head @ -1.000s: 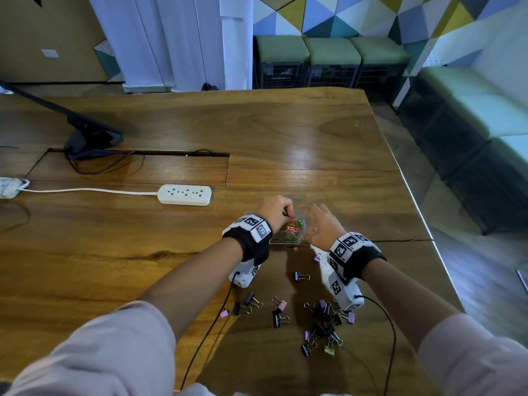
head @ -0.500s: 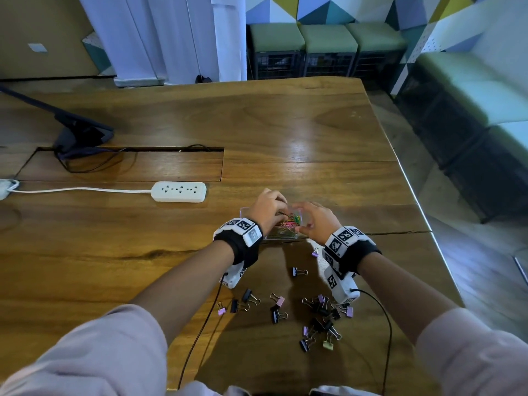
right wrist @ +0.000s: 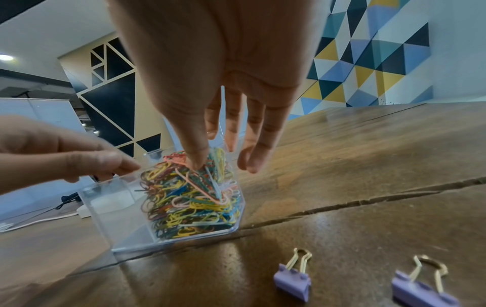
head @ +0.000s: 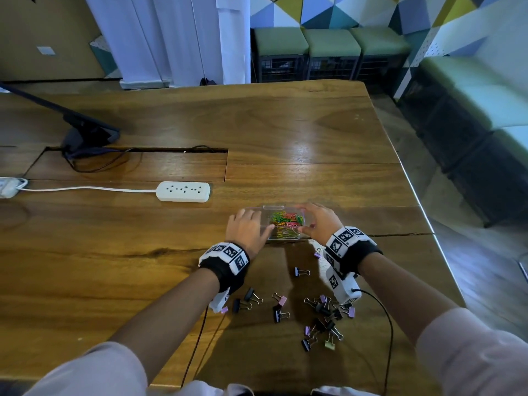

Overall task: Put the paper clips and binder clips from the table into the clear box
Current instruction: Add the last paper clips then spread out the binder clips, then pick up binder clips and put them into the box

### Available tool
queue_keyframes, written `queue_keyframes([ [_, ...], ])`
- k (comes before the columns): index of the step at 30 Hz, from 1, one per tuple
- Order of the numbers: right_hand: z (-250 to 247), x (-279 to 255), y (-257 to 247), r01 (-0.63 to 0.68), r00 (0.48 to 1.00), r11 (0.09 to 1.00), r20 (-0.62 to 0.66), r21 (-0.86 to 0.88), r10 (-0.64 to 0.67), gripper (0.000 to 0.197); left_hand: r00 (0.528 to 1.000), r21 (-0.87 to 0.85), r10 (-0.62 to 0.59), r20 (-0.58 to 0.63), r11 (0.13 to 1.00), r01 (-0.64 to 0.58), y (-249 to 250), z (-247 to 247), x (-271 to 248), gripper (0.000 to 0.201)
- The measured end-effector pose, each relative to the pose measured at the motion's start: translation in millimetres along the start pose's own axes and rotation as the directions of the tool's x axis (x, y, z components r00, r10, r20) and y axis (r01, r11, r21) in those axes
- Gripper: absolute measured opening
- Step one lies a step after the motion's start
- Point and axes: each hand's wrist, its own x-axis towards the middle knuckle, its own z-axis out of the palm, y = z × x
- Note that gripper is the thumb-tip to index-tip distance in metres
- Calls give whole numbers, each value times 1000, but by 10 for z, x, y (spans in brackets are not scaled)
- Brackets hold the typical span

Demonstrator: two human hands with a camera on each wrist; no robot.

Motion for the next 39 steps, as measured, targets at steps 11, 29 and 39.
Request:
queue_keyframes([
  [11, 1, -26, -11, -2, 1000, 1000, -9, -18, 2, 55, 998, -17, 57, 10, 998, -57, 43, 151, -49, 58],
  [29, -54, -114, 100, 88, 984, 973, 173, -214, -51, 86, 989, 123, 141, 38, 982, -145, 97, 139, -40, 60],
  [39, 171, -738, 264, 52, 998, 971, -21, -234, -59, 58, 971, 69, 239, 4, 969, -239, 10, 195, -249, 67],
])
